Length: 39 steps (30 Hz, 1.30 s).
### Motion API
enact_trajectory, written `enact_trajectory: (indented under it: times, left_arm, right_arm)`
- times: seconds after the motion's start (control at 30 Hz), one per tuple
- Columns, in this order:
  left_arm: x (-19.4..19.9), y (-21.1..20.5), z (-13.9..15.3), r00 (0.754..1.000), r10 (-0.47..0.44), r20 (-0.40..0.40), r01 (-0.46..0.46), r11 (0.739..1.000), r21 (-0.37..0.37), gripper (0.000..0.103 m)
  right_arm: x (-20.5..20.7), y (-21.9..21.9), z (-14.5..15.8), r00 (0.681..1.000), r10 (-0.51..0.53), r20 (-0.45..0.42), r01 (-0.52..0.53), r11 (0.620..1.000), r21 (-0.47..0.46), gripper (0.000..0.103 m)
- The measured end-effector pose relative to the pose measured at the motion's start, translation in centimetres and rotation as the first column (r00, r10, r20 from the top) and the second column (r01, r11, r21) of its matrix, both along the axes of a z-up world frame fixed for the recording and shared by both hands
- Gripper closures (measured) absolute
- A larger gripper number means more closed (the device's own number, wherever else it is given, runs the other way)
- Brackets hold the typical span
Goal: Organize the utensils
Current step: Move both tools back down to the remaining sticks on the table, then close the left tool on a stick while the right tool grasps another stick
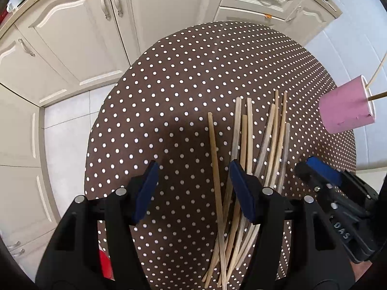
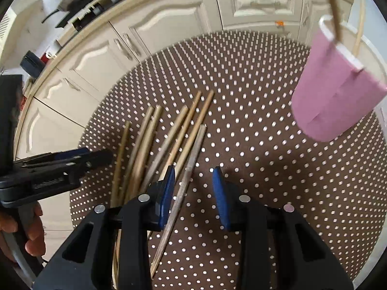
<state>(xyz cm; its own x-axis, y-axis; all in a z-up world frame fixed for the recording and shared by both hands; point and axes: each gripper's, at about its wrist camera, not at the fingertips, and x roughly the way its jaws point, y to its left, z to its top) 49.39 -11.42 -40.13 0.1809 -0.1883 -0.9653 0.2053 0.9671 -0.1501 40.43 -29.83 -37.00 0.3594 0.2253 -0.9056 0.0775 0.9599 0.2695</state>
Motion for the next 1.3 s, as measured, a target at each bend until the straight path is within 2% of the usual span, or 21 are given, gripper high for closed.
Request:
enact_trajectory:
  times: [0.1,0.2,0.37,0.47,0.57,0.73,0.8,0.97,1.07,1.2,1.27,1.3]
  left_arm:
    - [0.7,-0.1,-0.8,1.000,0.008,-0.009,-0.007,1.000,0.026,0.052]
    - [1.6,0.0,-1.5,0.999,0.034,-0.035,-0.034,0.999,0.017,0.054]
    - [2.0,-0.6,-1.4,0.999,0.032,-0.035,-0.033,0.999,-0.025,0.055]
    - [2.2,-1.2,-2.2,0.999,0.008,-0.040,-0.007,1.000,0.021,0.055]
    - [2.4,-1.6,-2.4,0.999,0.012,-0.035,-0.011,1.000,0.029,0.055]
    - [2.8,-3.1,-2.7,1.000,-0.026,-0.008,0.027,0.994,0.104,0.055]
    - [2.7,-3.1,-2.6,1.000,-0.030,-0.004,0.030,0.994,0.109,0.055]
    - [2.7,-2.9,-2.7,0.999,-0.032,0.016,0.030,0.992,0.119,0.068]
    - [2.6,-3.3,-2.7,0.998,-0.050,0.023,0.047,0.990,0.135,0.070]
    - [2.6,-2.9,-2.7,0.999,-0.045,0.023,0.042,0.992,0.118,0.075]
    - [2.5,-3.0,-2.7,0.999,-0.043,0.025,0.040,0.993,0.111,0.085]
    - [2.4,-3.1,-2.7,0.999,-0.040,0.026,0.037,0.993,0.111,0.086]
  right_arm:
    - [0.3,0.0,-0.3,1.000,0.000,-0.011,0.000,1.000,0.010,0.074]
    - [0.9,0.2,-0.7,1.000,0.012,-0.026,-0.012,1.000,-0.002,0.075]
    - [1.6,0.3,-1.2,0.998,0.017,-0.055,-0.018,1.000,-0.022,0.077]
    - [2.6,0.5,-1.4,0.998,0.028,-0.057,-0.030,0.999,-0.030,0.077]
    - [3.4,0.6,-1.5,0.998,0.027,-0.064,-0.028,0.999,-0.024,0.077]
    - [4.0,1.2,-1.4,0.996,0.065,-0.058,-0.069,0.995,-0.066,0.077]
    - [3.9,1.3,-1.4,0.996,0.066,-0.060,-0.070,0.995,-0.065,0.077]
    - [3.4,0.6,-1.6,0.995,0.064,-0.074,-0.067,0.997,-0.044,0.079]
    - [3.1,0.3,-1.6,0.994,0.072,-0.083,-0.076,0.996,-0.043,0.083]
    - [3.0,0.3,-1.6,0.992,0.080,-0.099,-0.085,0.995,-0.049,0.086]
    - [3.4,0.4,-1.6,0.991,0.082,-0.110,-0.089,0.994,-0.061,0.087]
    - [3.6,0.4,-1.6,0.990,0.078,-0.114,-0.087,0.994,-0.072,0.091]
